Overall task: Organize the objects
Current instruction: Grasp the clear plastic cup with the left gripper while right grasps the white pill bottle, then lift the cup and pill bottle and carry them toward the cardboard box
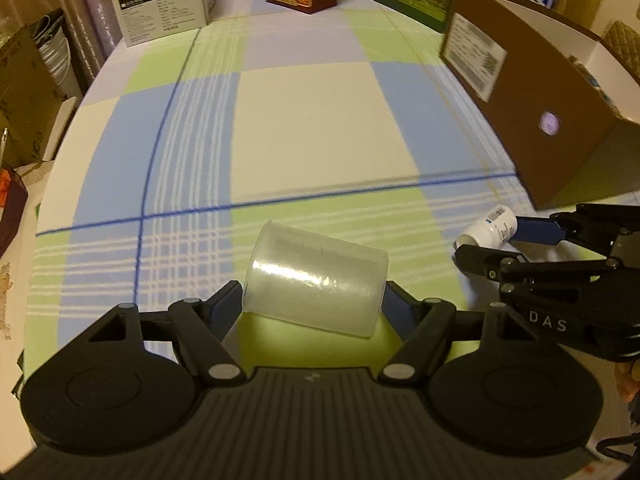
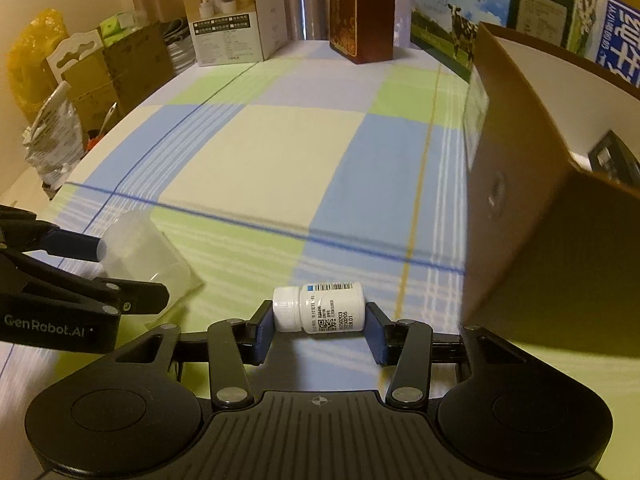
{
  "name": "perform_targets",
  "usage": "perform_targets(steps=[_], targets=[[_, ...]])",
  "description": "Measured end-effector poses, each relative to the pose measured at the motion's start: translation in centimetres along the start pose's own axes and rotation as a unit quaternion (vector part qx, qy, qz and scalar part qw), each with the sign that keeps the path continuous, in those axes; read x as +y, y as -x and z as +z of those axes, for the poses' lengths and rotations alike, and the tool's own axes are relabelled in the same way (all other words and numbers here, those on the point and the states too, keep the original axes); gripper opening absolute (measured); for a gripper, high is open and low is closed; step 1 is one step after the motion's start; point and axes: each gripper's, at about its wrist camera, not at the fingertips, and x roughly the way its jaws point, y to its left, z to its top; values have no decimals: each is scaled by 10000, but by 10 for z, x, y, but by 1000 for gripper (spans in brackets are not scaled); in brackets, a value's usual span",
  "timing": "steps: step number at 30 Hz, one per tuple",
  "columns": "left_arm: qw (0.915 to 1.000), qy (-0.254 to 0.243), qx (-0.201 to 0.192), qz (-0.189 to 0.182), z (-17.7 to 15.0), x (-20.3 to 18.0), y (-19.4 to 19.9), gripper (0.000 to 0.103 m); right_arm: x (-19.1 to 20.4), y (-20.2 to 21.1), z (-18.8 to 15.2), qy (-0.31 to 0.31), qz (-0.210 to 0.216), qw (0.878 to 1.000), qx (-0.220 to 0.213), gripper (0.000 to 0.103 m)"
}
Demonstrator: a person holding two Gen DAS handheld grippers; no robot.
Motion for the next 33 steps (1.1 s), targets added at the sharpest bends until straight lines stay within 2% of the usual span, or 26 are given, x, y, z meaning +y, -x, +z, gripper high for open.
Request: perform_targets(steps=[13, 21, 33], targets=[[9979, -480, 159, -408, -46, -52, 27, 73, -34, 62, -57, -357, -223, 9990, 172, 44], [9919, -889, 221, -883, -58, -94, 34, 73, -67, 97, -90, -711, -523, 9959, 205, 44], [9895, -1176, 172, -821, -47, -132, 22, 73, -77, 102, -94, -627, -434, 9971, 42, 44]])
